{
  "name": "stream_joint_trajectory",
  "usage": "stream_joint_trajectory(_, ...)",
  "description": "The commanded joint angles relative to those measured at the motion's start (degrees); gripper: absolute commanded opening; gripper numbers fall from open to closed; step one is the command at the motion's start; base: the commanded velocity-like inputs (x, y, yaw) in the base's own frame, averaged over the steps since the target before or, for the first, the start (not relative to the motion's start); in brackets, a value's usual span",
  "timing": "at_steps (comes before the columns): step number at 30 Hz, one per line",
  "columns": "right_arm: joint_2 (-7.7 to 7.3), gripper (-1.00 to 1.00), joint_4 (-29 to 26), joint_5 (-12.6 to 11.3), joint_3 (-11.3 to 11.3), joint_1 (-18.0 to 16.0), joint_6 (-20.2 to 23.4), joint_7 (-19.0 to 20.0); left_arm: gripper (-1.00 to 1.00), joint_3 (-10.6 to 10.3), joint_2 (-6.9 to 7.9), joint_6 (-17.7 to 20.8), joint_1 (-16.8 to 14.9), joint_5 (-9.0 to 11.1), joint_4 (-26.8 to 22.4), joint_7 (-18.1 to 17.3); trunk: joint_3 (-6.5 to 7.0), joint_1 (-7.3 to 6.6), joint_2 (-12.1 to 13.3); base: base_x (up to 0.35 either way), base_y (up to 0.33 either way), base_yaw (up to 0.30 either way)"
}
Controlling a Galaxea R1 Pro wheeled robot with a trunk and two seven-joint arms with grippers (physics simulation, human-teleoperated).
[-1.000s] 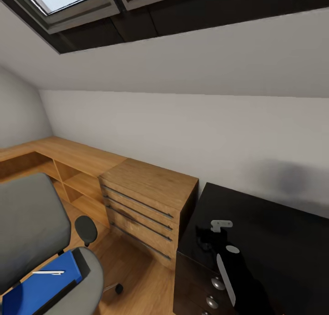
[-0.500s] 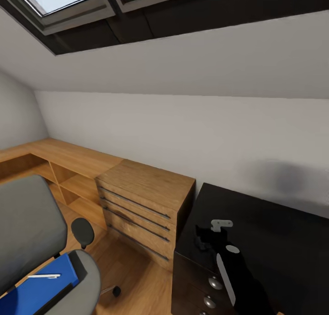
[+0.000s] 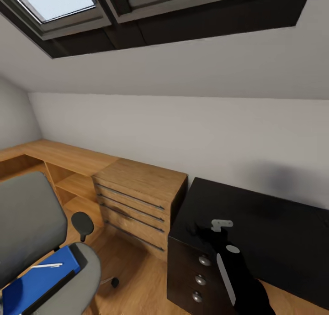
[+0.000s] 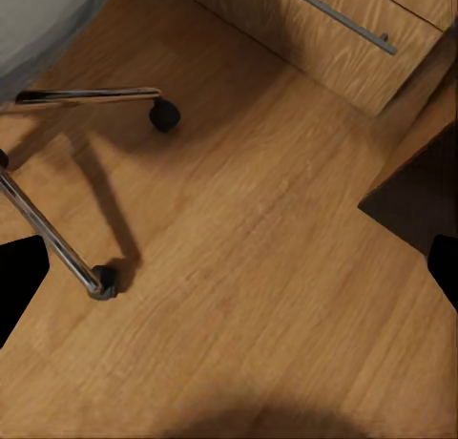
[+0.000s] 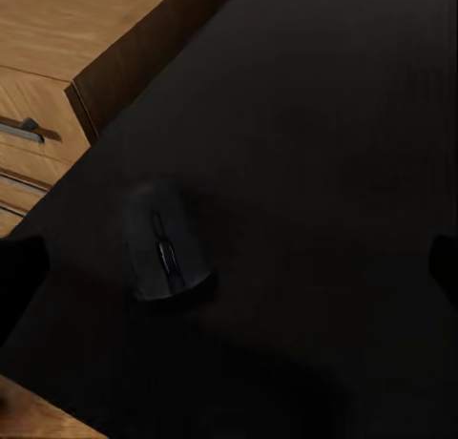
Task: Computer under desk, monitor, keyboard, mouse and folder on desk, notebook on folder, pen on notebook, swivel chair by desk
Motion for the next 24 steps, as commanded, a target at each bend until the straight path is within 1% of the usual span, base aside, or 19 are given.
stream_joint_trajectory(1, 0.08, 1.0, -0.07, 0.43, -0.09, -0.04, 0.31, 0.06, 1.0, -0.44, 0.05, -0.21, -0.03, 0.3, 0.01, 0.39, 0.0, -0.03, -0.04, -0.327, 0.096, -0.174)
stream_joint_trajectory(8, 0.04, 1.0, 0.11, 0.42, -0.09, -0.04, 0.02, 0.17, 1.0, -0.44, 0.05, -0.22, -0.03, 0.3, 0.01, 0.39, 0.46, -0.03, -0.04, -0.327, 0.12, -0.175)
stream_joint_trajectory(13, 0.08, 1.0, 0.64, 0.42, -0.09, -0.02, -1.43, 0.13, 1.0, -0.44, 0.05, -0.22, -0.03, 0.3, 0.01, 0.34, 0.78, -0.03, -0.04, -0.327, 0.133, -0.176)
stream_joint_trajectory(16, 0.08, 1.0, 1.95, 0.42, -0.05, -0.03, -2.41, 0.15, 1.0, -0.44, 0.05, -0.22, -0.03, 0.3, 0.01, 0.32, 0.91, -0.03, -0.04, -0.328, 0.136, -0.119)
stream_joint_trajectory(20, 0.04, 1.0, 5.12, 0.45, -0.01, -0.04, -5.56, 0.13, 1.0, -0.44, 0.05, -0.2, -0.03, 0.3, 0.01, 0.32, 0.96, -0.03, -0.04, -0.328, 0.136, -0.028)
stream_joint_trajectory(24, 0.02, 1.0, 8.45, 0.54, -0.01, -0.04, -10.71, 0.06, 1.0, -0.44, 0.05, -0.16, -0.03, 0.3, 0.01, 0.31, 0.97, -0.03, -0.04, -0.327, 0.136, -0.007)
